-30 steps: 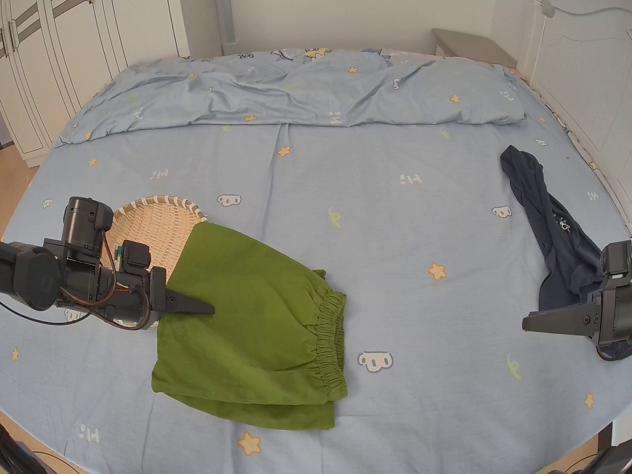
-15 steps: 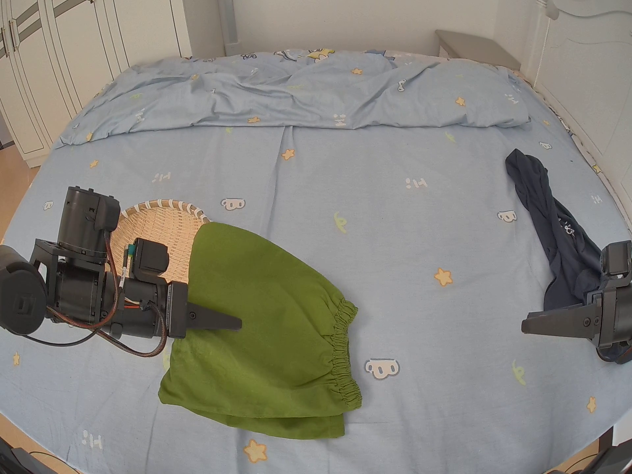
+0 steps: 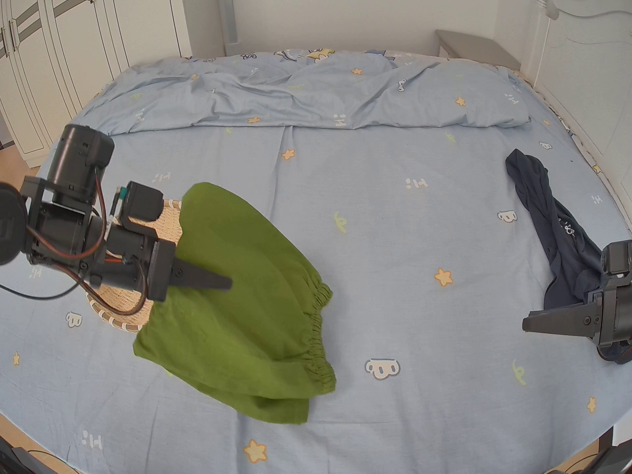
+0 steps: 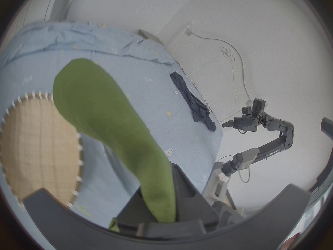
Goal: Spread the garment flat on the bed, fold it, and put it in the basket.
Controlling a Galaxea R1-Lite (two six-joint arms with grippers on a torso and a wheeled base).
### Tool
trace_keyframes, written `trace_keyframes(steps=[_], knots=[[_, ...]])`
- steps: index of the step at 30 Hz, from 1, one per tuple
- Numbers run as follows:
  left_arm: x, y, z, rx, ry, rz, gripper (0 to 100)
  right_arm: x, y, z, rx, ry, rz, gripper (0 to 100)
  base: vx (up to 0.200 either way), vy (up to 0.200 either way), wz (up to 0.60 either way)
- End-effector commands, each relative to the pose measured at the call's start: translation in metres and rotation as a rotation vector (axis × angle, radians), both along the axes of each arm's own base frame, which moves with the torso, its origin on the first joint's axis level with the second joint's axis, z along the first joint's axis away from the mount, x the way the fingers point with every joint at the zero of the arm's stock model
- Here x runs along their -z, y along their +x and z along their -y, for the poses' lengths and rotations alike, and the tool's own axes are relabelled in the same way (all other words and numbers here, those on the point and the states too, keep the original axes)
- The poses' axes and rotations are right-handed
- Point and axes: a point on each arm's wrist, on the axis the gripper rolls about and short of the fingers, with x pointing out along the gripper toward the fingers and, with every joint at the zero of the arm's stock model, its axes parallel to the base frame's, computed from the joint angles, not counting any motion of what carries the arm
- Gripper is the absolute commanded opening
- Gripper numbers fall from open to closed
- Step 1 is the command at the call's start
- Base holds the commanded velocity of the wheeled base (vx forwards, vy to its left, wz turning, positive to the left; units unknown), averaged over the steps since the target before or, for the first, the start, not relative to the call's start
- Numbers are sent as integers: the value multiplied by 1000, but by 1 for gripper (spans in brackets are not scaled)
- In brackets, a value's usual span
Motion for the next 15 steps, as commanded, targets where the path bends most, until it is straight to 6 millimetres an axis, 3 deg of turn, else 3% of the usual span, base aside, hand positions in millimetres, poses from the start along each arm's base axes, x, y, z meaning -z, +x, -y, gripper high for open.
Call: trace_keyframes(steps=[1,7,15], knots=[[-16,16,-12,-34,27,74,0,1,0,0,4,-1,-3,100,0,0,0],[-31,33,-31,-121,-11,292,0,1,0,0,-1,-2,-3,100,0,0,0],[-47,45,-63,-256,-63,437,0,1,0,0,3,-3,-3,100,0,0,0]])
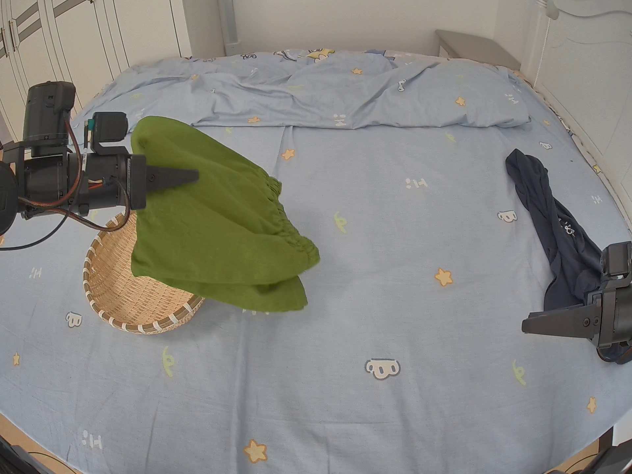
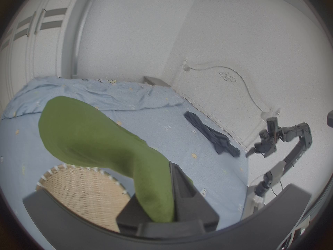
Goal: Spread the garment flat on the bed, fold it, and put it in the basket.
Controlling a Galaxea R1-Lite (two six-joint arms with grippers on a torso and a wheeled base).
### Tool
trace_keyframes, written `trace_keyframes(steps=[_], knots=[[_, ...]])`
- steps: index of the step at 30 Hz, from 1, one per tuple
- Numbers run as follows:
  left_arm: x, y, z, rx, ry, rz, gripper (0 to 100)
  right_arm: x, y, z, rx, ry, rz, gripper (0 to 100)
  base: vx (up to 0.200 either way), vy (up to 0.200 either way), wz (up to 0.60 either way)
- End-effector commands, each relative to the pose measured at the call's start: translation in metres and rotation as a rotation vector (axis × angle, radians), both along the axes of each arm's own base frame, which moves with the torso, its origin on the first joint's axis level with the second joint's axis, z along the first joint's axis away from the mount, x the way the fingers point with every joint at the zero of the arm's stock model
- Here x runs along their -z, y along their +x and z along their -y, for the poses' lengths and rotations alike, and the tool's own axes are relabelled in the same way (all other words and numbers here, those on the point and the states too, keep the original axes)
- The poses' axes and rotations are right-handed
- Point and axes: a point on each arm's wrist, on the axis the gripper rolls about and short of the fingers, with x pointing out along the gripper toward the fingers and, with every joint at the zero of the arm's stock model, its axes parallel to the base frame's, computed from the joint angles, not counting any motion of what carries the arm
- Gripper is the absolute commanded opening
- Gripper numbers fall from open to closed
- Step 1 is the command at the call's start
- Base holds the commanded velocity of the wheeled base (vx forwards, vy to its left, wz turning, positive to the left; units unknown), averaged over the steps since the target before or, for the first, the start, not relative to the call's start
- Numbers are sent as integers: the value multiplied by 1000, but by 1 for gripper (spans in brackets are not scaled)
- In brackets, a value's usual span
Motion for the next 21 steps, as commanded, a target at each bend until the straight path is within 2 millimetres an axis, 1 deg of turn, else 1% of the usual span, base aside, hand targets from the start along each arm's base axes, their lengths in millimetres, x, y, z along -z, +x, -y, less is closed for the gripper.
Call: trace_keyframes(steps=[1,4,5,6,7,8,9,13,14,16,19,20,21], knots=[[-3,6,-28,-106,-35,23,0,0,1,0,3,0,-1,100,0,0,0],[-6,9,-47,-171,-42,53,0,0,0,0,3,-1,-2,100,0,0,0],[-6,9,-49,-175,-43,55,0,0,0,0,3,-1,-2,100,0,0,0],[-7,10,-56,-198,-44,69,0,0,0,0,1,-2,-1,100,0,0,0],[-7,10,-56,-198,-44,69,0,0,0,0,1,-2,-1,100,0,0,0],[-6,12,-62,-219,-47,76,0,0,0,0,-1,-2,-1,100,0,0,0],[2,20,-69,-243,-57,50,0,0,0,0,-4,0,0,100,0,0,0],[22,28,-78,-283,-60,-19,0,0,0,-1,-8,0,0,100,0,0,0],[35,32,-82,-296,-58,-60,0,0,0,-1,-8,-1,-1,100,0,0,0],[51,35,-89,-319,-57,-117,0,1,-1,-1,-9,-2,-1,100,0,0,0],[83,34,-101,-358,-61,-227,0,1,-1,-1,-14,-1,-1,100,0,0,0],[91,32,-103,-366,-61,-254,0,1,-1,-1,-14,-1,-1,100,0,0,0],[91,32,-103,-366,-61,-254,0,1,-1,-1,-14,-1,-1,100,0,0,0]])
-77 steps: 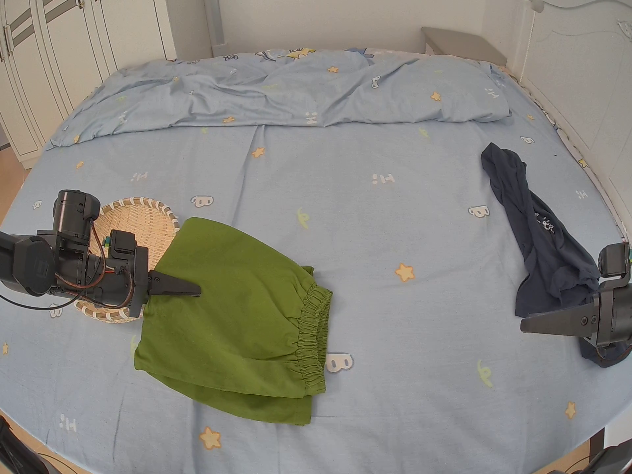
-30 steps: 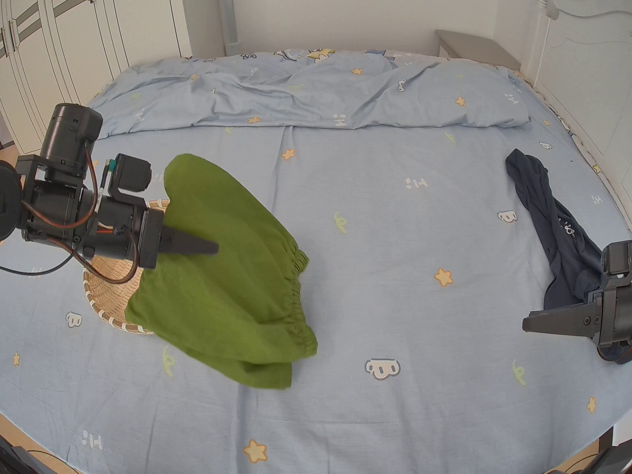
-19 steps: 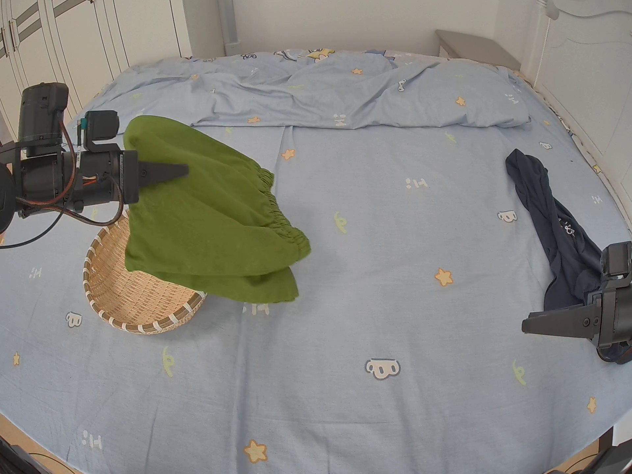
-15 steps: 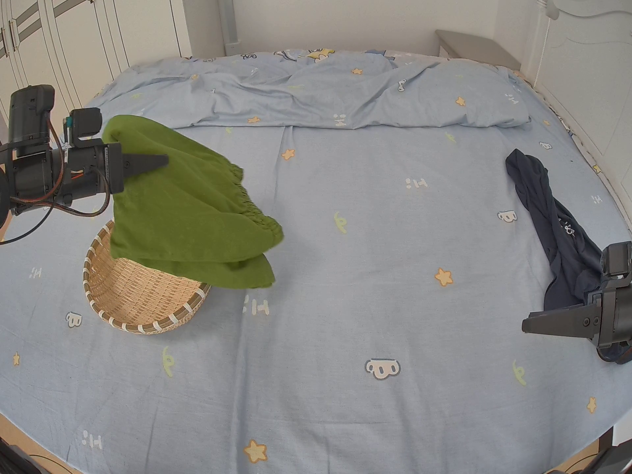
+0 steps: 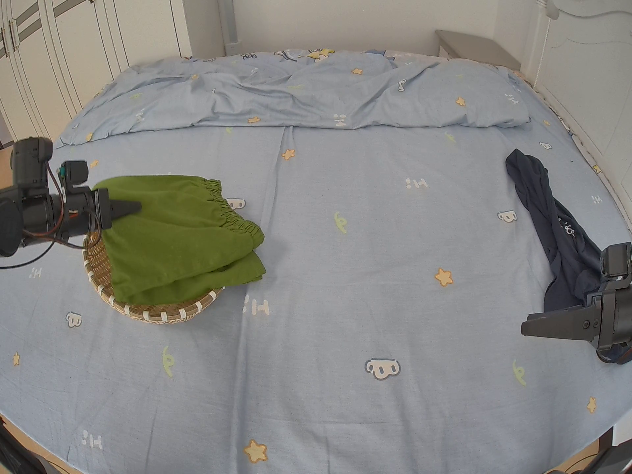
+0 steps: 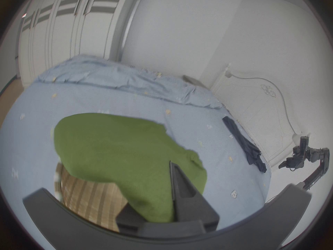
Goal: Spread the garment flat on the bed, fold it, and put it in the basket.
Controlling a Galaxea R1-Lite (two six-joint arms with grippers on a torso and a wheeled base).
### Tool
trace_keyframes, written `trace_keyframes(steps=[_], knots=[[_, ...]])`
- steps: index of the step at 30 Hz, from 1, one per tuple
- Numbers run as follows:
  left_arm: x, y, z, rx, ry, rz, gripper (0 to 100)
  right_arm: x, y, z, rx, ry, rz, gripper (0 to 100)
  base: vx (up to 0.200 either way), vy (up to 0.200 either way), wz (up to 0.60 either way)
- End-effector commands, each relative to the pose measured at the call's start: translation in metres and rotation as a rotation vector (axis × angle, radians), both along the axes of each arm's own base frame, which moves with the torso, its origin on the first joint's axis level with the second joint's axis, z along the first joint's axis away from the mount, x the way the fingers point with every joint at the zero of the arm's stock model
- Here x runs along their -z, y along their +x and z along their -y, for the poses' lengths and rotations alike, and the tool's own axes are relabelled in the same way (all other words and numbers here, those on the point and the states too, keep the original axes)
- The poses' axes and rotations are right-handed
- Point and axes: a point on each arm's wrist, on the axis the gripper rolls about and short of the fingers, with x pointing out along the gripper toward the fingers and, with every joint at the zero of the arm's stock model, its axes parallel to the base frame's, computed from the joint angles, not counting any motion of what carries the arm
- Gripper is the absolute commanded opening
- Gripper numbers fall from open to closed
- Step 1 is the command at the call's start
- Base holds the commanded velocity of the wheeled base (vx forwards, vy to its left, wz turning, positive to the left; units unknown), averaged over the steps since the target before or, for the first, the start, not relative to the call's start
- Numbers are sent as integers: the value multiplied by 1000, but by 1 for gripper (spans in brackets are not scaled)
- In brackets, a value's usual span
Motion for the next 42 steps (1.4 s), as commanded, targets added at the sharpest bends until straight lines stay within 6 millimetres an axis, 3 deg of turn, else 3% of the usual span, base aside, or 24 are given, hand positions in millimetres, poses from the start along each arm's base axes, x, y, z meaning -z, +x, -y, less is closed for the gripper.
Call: trace_keyframes(steps=[1,4,8,18,19,23,25,26,27,31,34,36,39,40,41,42], knots=[[48,-1,-18,-61,-35,-172,0,0,-1,0,-5,1,-2,100,0,0,0],[58,-6,-24,-85,-49,-210,0,-1,-2,0,-5,4,2,100,0,0,0],[86,-3,-34,-115,-73,-303,0,-1,-6,-3,-31,7,6,100,0,0,0],[92,4,-33,-181,-23,-325,0,-1,-6,-3,-28,6,6,100,0,0,0],[92,5,-33,-199,-11,-329,100,-2,-6,-3,-27,6,8,100,0,0,0],[85,1,-32,-250,24,-320,100,-1,-6,-3,-28,6,5,100,0,0,0],[65,-11,-29,-290,62,-266,100,0,-6,-3,-29,5,5,100,0,0,0],[65,-11,-29,-290,62,-266,100,0,-6,-3,-29,5,5,100,0,0,0],[45,-25,-28,-343,93,-232,100,0,-6,-3,-27,5,5,100,0,0,0],[9,-54,-24,-379,111,-191,100,1,-5,-3,-29,4,0,100,0,0,0],[-9,-70,-21,-383,115,-168,100,0,-6,-4,-30,4,2,100,0,0,0],[-30,-92,-15,-383,123,-123,100,1,-6,-3,-27,-1,7,100,0,0,0],[-42,-109,-10,-381,136,-86,100,-1,-7,-1,-15,-2,22,100,0,0,0],[-51,-125,-4,-373,140,-40,100,-5,-18,2,-7,-11,77,100,0,0,0],[-52,-129,-3,-371,139,-34,100,-6,-20,4,-2,-14,90,100,0,0,0],[-56,-152,5,-362,129,3,100,-6,-42,9,1,-35,173,100,0,0,0]])
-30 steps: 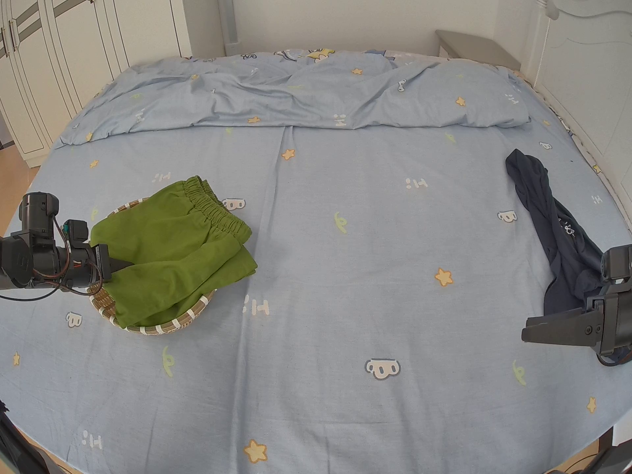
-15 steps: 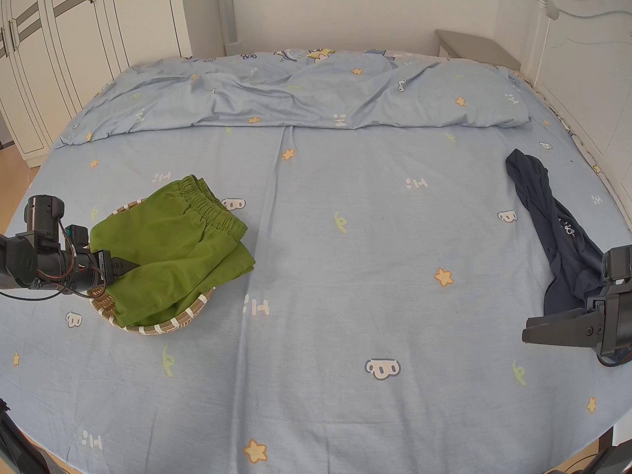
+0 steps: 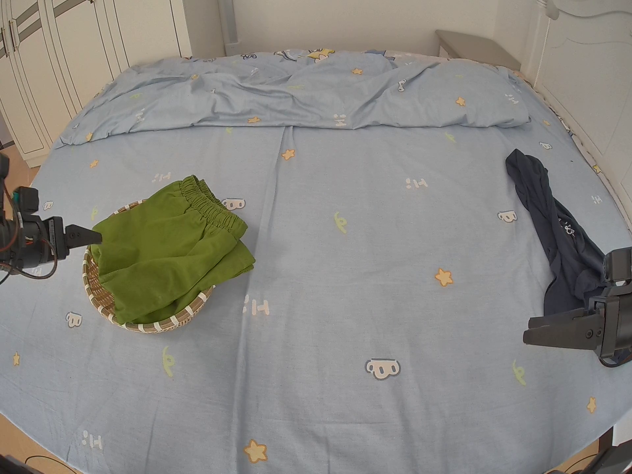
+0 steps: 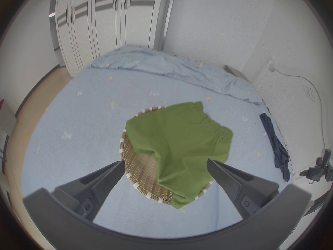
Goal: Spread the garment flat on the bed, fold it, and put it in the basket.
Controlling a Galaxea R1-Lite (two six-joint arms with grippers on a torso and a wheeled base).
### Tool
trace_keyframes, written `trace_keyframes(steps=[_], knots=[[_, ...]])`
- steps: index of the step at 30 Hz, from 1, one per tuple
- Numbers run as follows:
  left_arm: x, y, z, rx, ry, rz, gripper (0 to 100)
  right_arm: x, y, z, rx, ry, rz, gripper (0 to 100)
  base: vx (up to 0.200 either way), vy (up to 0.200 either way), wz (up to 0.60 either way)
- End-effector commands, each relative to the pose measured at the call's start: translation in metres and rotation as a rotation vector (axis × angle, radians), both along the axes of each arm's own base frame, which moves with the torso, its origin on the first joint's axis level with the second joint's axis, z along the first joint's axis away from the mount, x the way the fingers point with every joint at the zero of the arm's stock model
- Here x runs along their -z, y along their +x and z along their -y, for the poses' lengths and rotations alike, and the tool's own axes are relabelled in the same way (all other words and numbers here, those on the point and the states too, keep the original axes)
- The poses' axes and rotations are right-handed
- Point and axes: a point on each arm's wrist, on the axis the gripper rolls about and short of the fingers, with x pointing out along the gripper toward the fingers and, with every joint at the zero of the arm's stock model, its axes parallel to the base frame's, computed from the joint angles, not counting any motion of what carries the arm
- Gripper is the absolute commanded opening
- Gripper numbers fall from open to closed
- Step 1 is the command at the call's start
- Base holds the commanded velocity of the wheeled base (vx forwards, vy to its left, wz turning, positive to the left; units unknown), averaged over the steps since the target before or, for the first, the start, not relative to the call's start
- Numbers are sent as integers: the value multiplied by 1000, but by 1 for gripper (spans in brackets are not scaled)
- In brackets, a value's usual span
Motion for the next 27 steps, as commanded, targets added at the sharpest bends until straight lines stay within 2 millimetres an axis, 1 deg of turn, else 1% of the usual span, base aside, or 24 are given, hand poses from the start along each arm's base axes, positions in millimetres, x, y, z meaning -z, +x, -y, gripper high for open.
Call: trace_keyframes(steps=[1,2,3,4,5,6,7,8,12,13,14,15,16,17,20,21,22,23,27], knots=[[-35,-87,28,41,43,205,100,-4,-51,15,16,-41,235,100,0,0,0],[-33,-95,32,53,43,214,100,-3,-58,17,11,-50,269,100,0,0,0],[-25,-113,38,77,42,221,100,1,-70,20,4,-62,322,100,0,0,0],[-23,-119,40,84,42,224,100,3,-74,21,6,-67,336,100,0,0,0],[-12,-141,45,101,43,245,100,8,-86,25,27,-71,366,100,0,0,0],[-12,-141,45,101,43,245,100,8,-86,25,27,-71,366,100,0,0,0],[5,-162,49,110,47,255,100,12,-100,29,59,-60,403,100,0,0,0],[19,-178,52,113,49,268,100,18,-113,32,87,-50,431,100,0,0,0],[49,-218,57,120,61,345,100,46,-149,37,139,-3,456,100,0,0,0],[53,-222,58,120,63,356,100,51,-155,38,140,6,458,100,0,0,0],[63,-229,59,118,65,366,100,59,-164,40,136,20,459,100,0,0,0],[68,-232,59,119,66,373,100,64,-168,41,133,25,458,100,0,0,0],[69,-233,59,119,66,374,100,65,-169,41,131,25,458,100,0,0,0],[85,-241,60,125,66,389,100,76,-177,42,129,26,454,100,0,0,0],[100,-244,61,128,64,383,100,84,-179,42,130,22,438,100,0,0,0],[113,-245,61,132,58,366,100,90,-179,42,129,20,429,100,0,0,0],[113,-245,61,132,58,366,100,90,-179,42,129,20,429,100,0,0,0],[127,-246,62,159,48,364,100,99,-178,42,131,15,416,100,0,0,0],[149,-251,62,261,19,379,100,109,-175,42,135,7,385,100,0,0,0]])
